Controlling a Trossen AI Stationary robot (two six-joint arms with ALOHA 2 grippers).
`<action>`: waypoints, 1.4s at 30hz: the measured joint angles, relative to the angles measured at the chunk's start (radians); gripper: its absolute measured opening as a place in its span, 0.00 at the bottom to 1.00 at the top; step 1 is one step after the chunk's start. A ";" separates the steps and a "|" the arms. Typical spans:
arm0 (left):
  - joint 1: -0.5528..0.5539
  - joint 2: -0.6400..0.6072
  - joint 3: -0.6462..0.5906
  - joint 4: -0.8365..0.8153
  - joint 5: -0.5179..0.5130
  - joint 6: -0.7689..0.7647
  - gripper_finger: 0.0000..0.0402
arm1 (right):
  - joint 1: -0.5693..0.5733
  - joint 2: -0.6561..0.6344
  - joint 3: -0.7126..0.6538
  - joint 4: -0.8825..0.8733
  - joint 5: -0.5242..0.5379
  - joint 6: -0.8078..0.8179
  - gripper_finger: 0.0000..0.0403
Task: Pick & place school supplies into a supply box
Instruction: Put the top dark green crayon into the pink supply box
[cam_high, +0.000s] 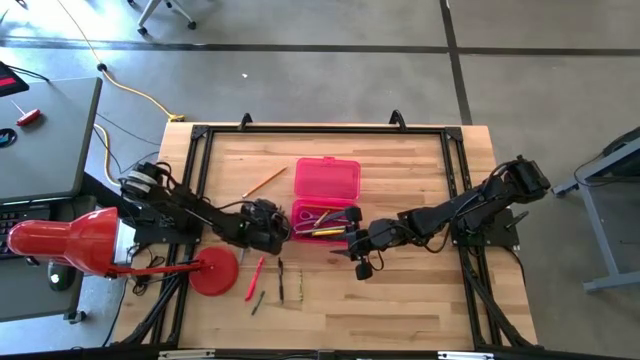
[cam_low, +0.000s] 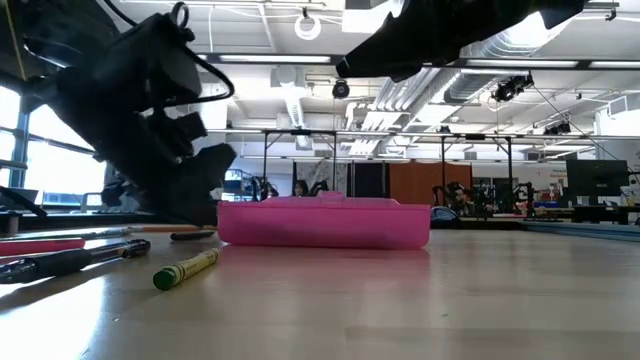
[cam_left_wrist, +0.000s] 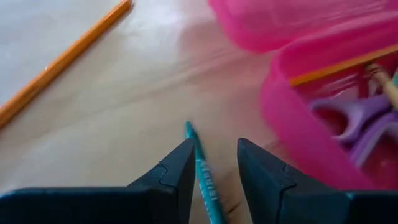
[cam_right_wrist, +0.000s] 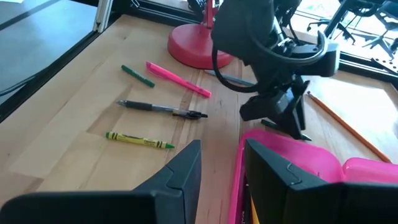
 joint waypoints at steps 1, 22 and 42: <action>-0.001 -0.001 0.000 -0.008 0.001 0.001 0.37 | 0.000 0.000 0.000 0.001 0.000 -0.001 0.25; 0.062 0.022 0.001 -0.020 0.092 -0.023 0.37 | 0.000 0.000 0.000 0.006 0.000 -0.002 0.25; -0.013 0.233 0.009 0.105 -0.147 -0.209 0.37 | 0.000 0.000 0.000 0.006 0.000 0.066 0.25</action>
